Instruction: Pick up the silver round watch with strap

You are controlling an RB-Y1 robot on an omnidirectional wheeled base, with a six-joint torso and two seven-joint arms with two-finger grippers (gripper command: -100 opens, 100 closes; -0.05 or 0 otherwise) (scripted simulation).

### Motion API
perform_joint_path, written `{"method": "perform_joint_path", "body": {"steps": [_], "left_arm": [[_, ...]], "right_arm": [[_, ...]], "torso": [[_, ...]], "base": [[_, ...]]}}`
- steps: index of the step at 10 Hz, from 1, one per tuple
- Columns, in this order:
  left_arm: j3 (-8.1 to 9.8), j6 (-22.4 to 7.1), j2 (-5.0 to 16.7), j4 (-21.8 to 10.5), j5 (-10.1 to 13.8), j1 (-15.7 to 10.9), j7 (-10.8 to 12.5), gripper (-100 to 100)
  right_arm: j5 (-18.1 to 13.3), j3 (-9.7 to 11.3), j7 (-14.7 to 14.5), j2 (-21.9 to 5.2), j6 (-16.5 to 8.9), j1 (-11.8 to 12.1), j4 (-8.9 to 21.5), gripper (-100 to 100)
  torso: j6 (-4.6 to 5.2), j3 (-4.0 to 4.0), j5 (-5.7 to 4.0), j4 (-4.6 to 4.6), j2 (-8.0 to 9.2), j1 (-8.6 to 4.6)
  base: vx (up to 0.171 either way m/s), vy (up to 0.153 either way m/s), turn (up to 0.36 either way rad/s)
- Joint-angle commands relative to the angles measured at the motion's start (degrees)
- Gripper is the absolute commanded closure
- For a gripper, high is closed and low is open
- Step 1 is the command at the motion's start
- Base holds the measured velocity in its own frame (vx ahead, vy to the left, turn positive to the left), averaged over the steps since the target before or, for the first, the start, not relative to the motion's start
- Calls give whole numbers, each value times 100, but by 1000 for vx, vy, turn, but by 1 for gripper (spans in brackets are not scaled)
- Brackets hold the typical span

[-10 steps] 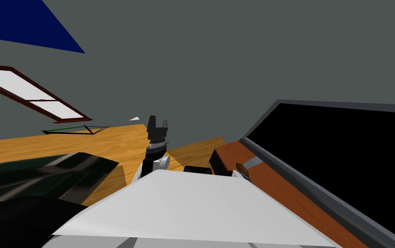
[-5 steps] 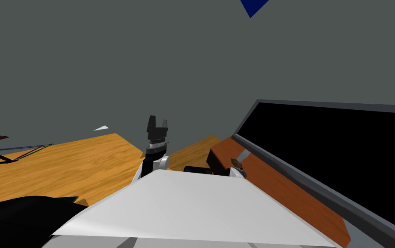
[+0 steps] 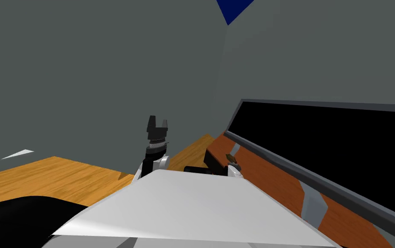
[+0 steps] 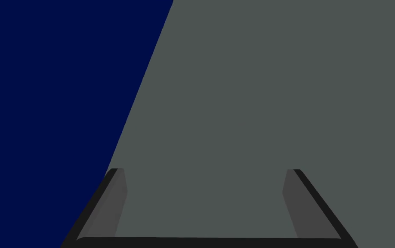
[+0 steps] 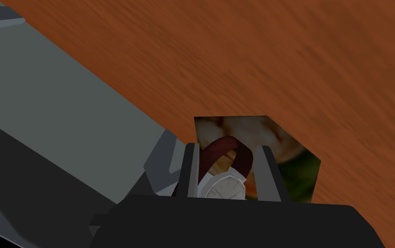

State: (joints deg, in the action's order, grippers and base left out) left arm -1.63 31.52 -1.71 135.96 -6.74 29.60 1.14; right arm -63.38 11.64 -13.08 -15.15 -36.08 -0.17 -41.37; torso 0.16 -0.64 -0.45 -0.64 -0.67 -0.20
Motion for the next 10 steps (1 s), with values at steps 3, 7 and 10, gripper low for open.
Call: {"method": "perform_joint_path", "body": {"steps": [3, 7, 10], "left_arm": [[0, 0, 0, 0, 0, 0, 0, 0], [0, 0, 0, 0, 0, 0, 0, 0], [0, 0, 1, 0, 0, -2, 0, 0]], "right_arm": [[-1, 548, -97, -141, 247, -133, -65, 100], [-28, 1109, -163, -269, 477, -287, -62, 100], [34, 1085, -258, -268, 454, -259, -126, 0]], "torso": [[0, 3, -1, 2, 5, -5], [3, 5, 3, 4, 6, 2], [-2, 13, -2, 8, 20, -20]], "base": [[70, 54, -345], [69, 72, -335], [24, 30, -136]]}}
